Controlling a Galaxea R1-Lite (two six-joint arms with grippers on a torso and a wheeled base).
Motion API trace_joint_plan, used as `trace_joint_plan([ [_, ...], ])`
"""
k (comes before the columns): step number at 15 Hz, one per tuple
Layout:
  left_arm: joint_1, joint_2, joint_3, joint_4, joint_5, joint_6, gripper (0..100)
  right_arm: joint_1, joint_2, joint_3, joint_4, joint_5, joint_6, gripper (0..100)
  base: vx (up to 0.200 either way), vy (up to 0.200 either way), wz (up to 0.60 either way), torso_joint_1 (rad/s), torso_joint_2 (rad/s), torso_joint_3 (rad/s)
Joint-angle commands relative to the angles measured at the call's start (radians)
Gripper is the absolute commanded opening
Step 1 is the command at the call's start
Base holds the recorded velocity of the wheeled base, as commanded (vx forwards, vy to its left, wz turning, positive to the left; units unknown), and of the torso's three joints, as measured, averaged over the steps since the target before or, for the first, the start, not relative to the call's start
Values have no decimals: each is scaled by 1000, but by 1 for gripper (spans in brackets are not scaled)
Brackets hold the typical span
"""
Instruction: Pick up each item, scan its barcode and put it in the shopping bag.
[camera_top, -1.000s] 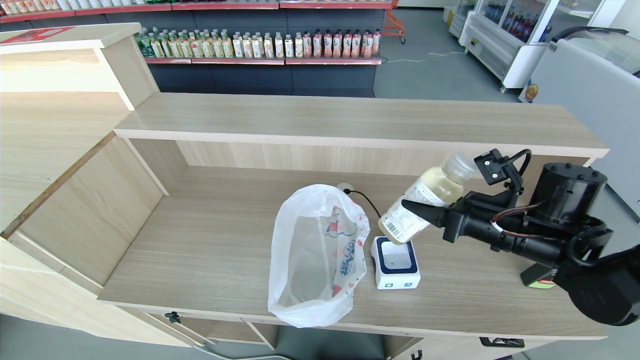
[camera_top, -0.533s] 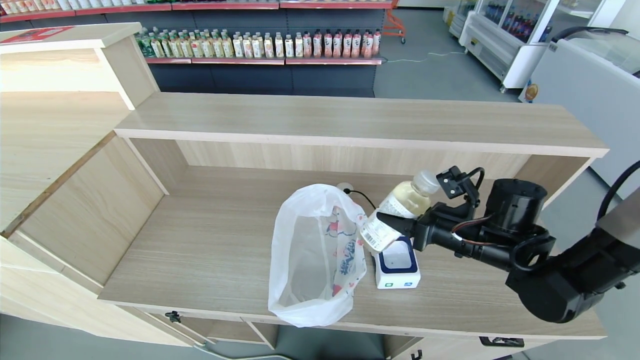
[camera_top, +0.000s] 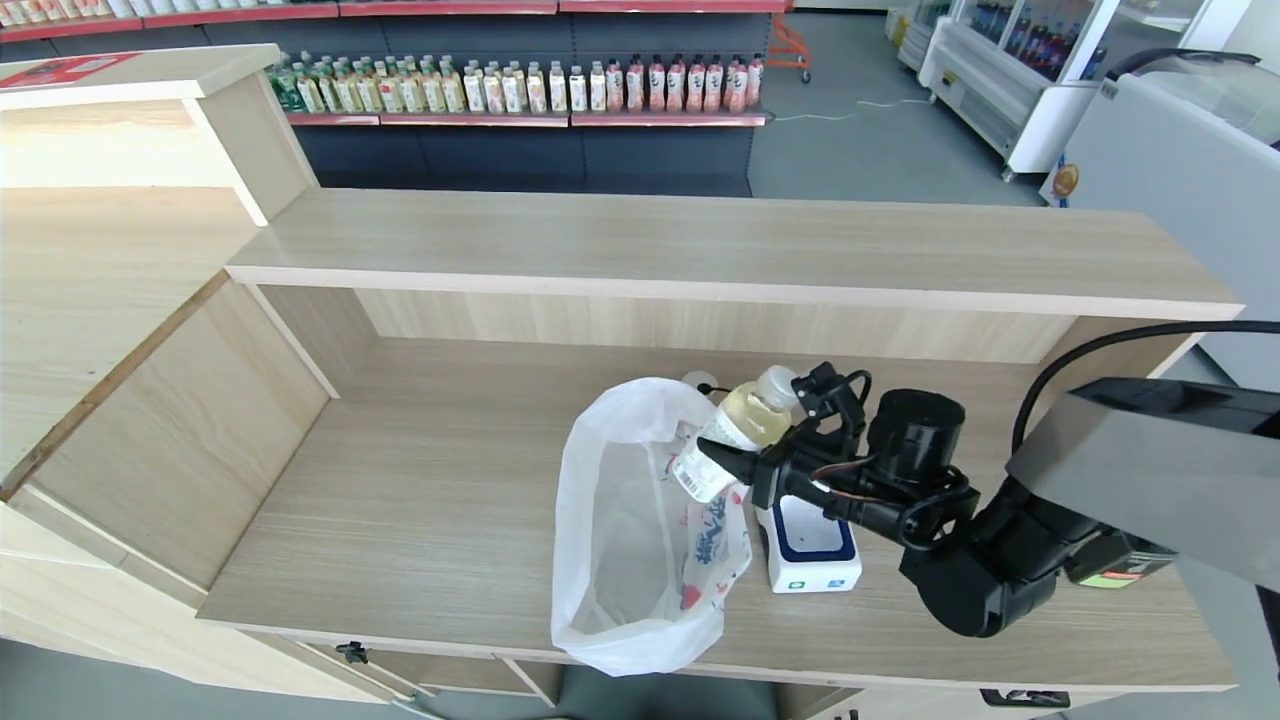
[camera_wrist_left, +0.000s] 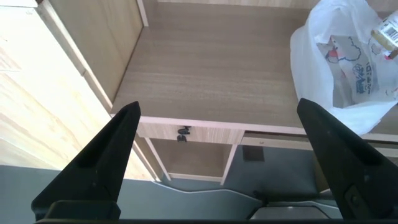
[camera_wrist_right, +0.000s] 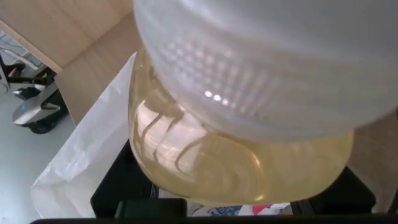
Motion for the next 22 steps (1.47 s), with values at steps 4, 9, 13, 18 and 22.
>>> trace_joint_plan([
  [4, 1, 0, 0, 0, 0, -1, 100, 18, 131, -60, -2, -1, -76, 0, 0, 0, 0, 0, 0, 0],
  [9, 1, 0, 0, 0, 0, -1, 100, 18, 179, -66, -2, -2, -143, 100, 0, 0, 0, 0, 0, 0],
  [13, 1, 0, 0, 0, 0, -1, 100, 35, 194, -85, -11, -39, -123, 100, 0, 0, 0, 0, 0, 0],
  [18, 1, 0, 0, 0, 0, -1, 100, 40, -5, -69, 41, -110, 204, 100, 0, 0, 0, 0, 0, 0],
  [22, 1, 0, 0, 0, 0, -4, 100, -57, -62, -35, 55, -114, 125, 100, 0, 0, 0, 0, 0, 0],
])
